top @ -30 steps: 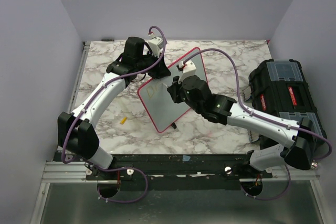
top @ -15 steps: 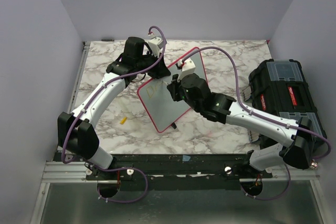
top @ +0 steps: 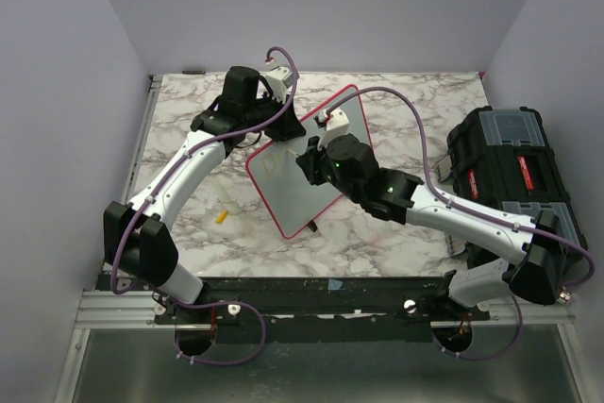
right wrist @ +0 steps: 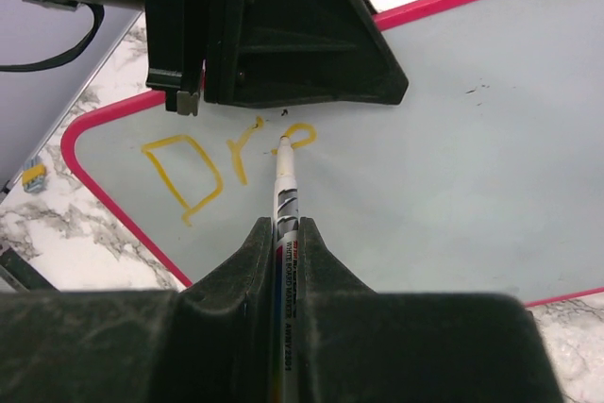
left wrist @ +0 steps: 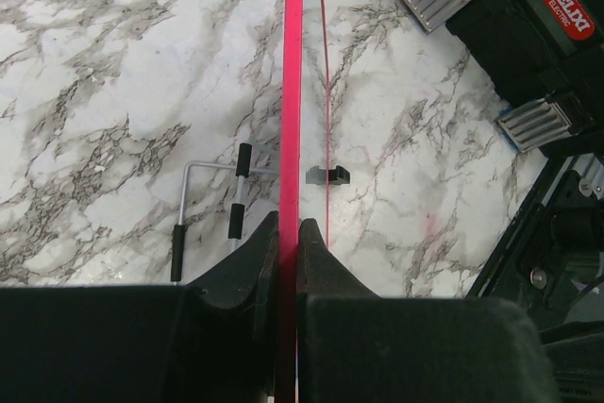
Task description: Write a sentence on the whiteboard
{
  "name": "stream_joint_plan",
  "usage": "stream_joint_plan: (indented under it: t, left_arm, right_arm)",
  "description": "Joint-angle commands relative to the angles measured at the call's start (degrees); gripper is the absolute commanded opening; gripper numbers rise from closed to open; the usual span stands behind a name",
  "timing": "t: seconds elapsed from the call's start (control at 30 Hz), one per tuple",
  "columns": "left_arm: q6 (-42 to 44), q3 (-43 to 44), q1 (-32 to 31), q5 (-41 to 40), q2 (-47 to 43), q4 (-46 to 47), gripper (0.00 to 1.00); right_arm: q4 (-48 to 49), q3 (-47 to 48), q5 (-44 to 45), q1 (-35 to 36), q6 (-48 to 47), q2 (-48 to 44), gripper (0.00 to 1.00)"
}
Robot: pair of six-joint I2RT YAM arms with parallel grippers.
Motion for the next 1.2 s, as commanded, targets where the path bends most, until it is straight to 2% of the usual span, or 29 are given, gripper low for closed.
stream_joint_plan:
  t: [0.0, 0.2, 0.73, 1.17]
  left_arm:
    - [4.47, -0.77, -2.07, -1.19, 1.29, -4.84, 0.00]
    - [4.34, -0.73, -2.05, -1.40, 1.20, -5.06, 0.00]
    - [4.86, -1.80, -1.96, -3.88, 1.76, -5.36, 0.00]
    - [5.46, -2.26, -1.28, -5.16, 2.19, -4.86, 0.00]
  right_arm:
    - [1.66, -2.59, -3.62, -0.14, 1.52, 1.16, 0.01]
    - [1.22, -4.63, -3.55, -0.20, 2.21, 0.77, 0.01]
    - [-2.60, -2.13, 6.46, -0.19, 0.83, 0.80, 0.01]
    - [-1.76, -2.15, 2.92, -0.21, 2.62, -5.43, 0.01]
